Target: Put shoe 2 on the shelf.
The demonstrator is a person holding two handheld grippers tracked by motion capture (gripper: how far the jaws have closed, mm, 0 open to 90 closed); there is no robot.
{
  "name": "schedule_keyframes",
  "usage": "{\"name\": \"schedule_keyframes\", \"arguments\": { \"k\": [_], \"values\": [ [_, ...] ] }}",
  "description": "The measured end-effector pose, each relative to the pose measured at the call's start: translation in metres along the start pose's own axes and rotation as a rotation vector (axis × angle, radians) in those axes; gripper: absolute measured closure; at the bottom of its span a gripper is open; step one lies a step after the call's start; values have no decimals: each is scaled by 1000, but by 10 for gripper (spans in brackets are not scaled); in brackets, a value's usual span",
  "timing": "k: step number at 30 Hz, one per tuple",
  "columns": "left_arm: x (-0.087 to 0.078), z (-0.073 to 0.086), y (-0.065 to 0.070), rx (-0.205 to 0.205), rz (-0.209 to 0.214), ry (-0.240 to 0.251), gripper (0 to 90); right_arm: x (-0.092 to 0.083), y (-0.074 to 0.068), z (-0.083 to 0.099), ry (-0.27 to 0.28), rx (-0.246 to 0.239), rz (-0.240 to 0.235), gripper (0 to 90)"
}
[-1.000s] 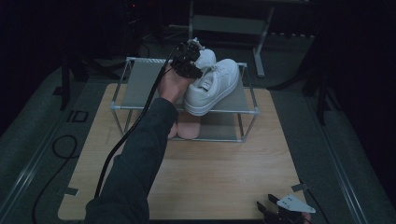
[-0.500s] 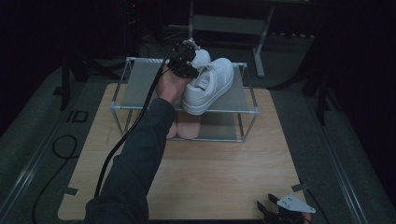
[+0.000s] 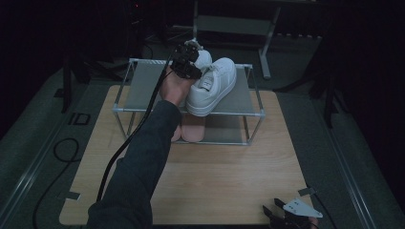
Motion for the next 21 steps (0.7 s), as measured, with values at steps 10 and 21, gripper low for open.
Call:
{"name": "schedule_keyframes", "arguments": {
  "k": [10,21],
  "values": [
    [1,0,-2,-30,-25,-1,768,0,0,0,1,-1,0,444],
    [0,2,-7,-69,-66,-1,766,0,-1,0,1,-4,0,444]
  ]
}}
Point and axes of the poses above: each handheld gripper's, and its own axes: x roughly forward along the jaws, z roughly out of its underside, y roughly to its right, the point moved 4 cm from there along x, roughly forward along the jaws, and after that the axes turned 6 degrees about x, right-handed, at the moved point
